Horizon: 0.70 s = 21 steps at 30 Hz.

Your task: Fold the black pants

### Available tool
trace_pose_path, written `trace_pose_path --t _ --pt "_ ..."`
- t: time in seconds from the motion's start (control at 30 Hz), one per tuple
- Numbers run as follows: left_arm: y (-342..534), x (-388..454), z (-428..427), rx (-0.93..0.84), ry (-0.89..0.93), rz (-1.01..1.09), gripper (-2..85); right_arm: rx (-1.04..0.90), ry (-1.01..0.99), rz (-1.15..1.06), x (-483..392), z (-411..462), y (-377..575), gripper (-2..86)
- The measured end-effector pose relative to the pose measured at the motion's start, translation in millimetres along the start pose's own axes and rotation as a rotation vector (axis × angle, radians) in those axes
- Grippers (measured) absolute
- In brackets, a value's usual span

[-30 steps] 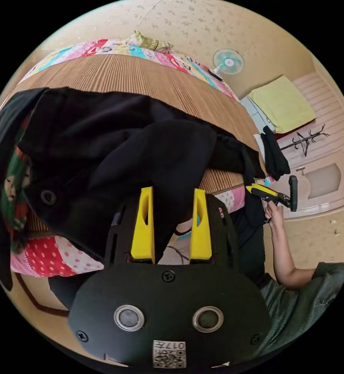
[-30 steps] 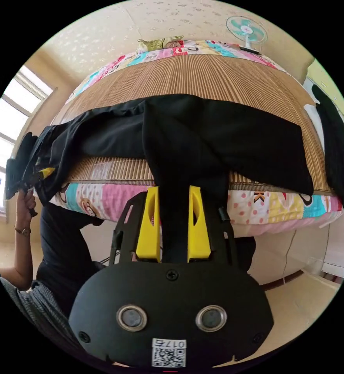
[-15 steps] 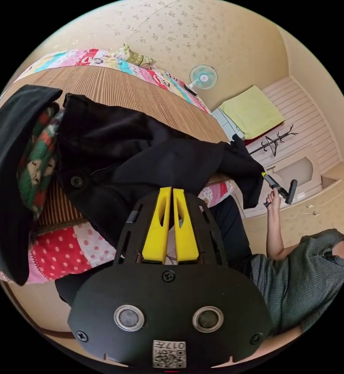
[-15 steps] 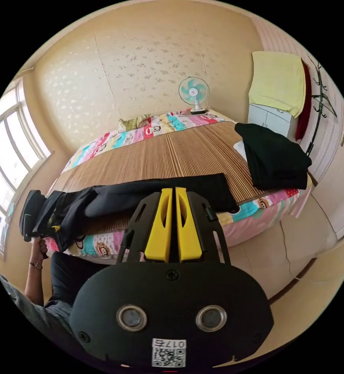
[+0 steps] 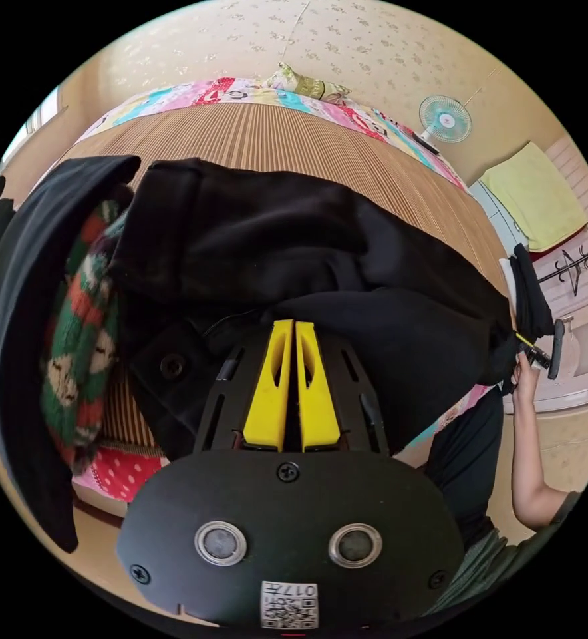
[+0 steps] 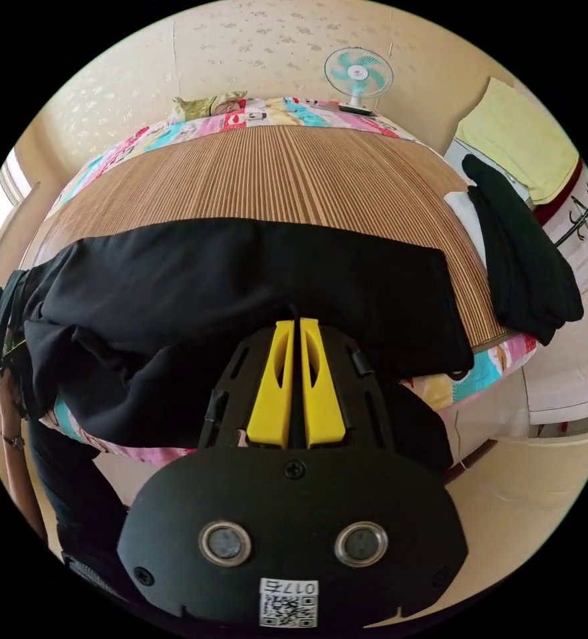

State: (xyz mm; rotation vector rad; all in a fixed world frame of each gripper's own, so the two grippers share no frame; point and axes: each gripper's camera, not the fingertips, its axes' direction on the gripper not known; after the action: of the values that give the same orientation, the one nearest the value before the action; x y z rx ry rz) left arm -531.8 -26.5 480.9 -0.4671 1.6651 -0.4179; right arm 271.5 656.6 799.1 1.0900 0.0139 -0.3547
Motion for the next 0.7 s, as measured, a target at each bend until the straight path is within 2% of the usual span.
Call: trace_pose_path --t 0.1,0.2,0.5,0.63,0.7 --pt "-38.4 15.5 15.7 -0.030 -0.007 0.008 -1.0 0.069 0.101 -0.031 -7.2 11.9 -28.4 2.1" --pt "-75.8 32.2 29.8 -0.045 -0.043 0.044 -1.0 0.048 0.171 -0.064 -10.9 20.0 -74.4 1.9" --pt "-168.3 47.1 55.8 0.026 -0.097 0.026 -1.0 0.077 -0.009 -0.074 28.1 29.3 -238.2 1.8" --pt "-193.3 28.9 54.0 0.033 -0.004 -0.096 -0.9 0.043 -0.053 0.004 40.0 16.3 -284.9 1.8" --pt "-185.6 22.0 43.0 0.053 0.044 -0.137 -0.8 -0.001 -0.016 -0.040 38.7 -1.9 -294.4 1.7"
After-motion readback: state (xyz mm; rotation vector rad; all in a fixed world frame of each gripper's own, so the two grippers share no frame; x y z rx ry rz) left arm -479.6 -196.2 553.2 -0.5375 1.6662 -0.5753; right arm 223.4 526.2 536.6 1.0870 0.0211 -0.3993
